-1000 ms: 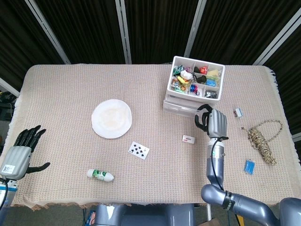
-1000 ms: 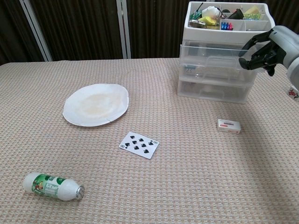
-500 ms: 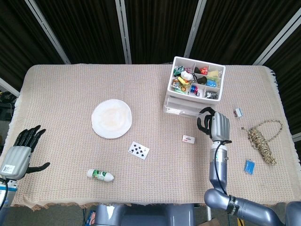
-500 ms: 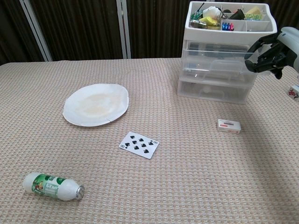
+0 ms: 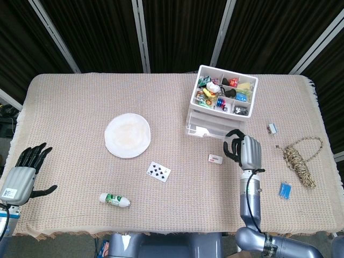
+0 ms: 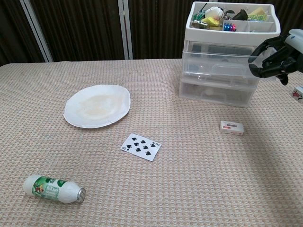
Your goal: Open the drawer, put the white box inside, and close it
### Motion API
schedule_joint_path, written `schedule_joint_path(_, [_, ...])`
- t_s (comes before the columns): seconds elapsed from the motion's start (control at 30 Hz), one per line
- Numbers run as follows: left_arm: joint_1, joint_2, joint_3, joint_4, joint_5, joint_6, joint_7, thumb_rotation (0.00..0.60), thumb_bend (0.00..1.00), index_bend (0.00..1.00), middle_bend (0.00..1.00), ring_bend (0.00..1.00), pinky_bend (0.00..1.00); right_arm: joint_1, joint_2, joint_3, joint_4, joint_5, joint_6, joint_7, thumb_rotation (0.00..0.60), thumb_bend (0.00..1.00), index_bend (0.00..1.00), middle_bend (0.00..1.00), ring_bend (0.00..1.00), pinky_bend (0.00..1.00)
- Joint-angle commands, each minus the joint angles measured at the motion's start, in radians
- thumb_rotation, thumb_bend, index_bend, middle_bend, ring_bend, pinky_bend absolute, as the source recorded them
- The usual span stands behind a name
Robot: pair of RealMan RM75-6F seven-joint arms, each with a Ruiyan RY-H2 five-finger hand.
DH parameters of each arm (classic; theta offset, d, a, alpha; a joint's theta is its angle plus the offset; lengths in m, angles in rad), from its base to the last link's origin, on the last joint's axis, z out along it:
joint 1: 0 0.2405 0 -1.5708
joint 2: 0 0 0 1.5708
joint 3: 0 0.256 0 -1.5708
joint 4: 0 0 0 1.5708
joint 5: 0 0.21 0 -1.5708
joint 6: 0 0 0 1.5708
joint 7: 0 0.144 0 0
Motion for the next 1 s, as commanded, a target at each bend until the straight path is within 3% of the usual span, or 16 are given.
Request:
schedule_joint_path(0.03, [0.000, 0.000, 0.000, 0.000, 0.001, 0.001, 0.001, 0.600, 0.13, 0.08, 0.00, 0.00, 0.00, -0.008, 0.003, -0.007, -0.017, -0.014, 0.010, -0.001, 0.600, 0.36, 0.50, 0.80, 0.82, 0.76])
schedule_joint_path(0.6, [0.003, -0.006, -0.001, 0.005, 0.003, 0.010, 0.010, 0.600, 0.13, 0.08, 0.00, 0.00, 0.00, -0.041, 0.024, -0.023, -0.086, -0.033, 0.033, -0.033, 0.600, 0.36, 0.48, 0.80, 0.82, 0.76])
schedule_joint_path(1.0, [0.003, -0.007, -0.003, 0.002, -0.004, 0.007, 0.016, 0.600, 0.13, 0.08, 0.00, 0.00, 0.00, -0.052, 0.032, -0.037, -0.108, -0.003, 0.013, -0.063, 0.600, 0.36, 0.52, 0.80, 0.82, 0.76])
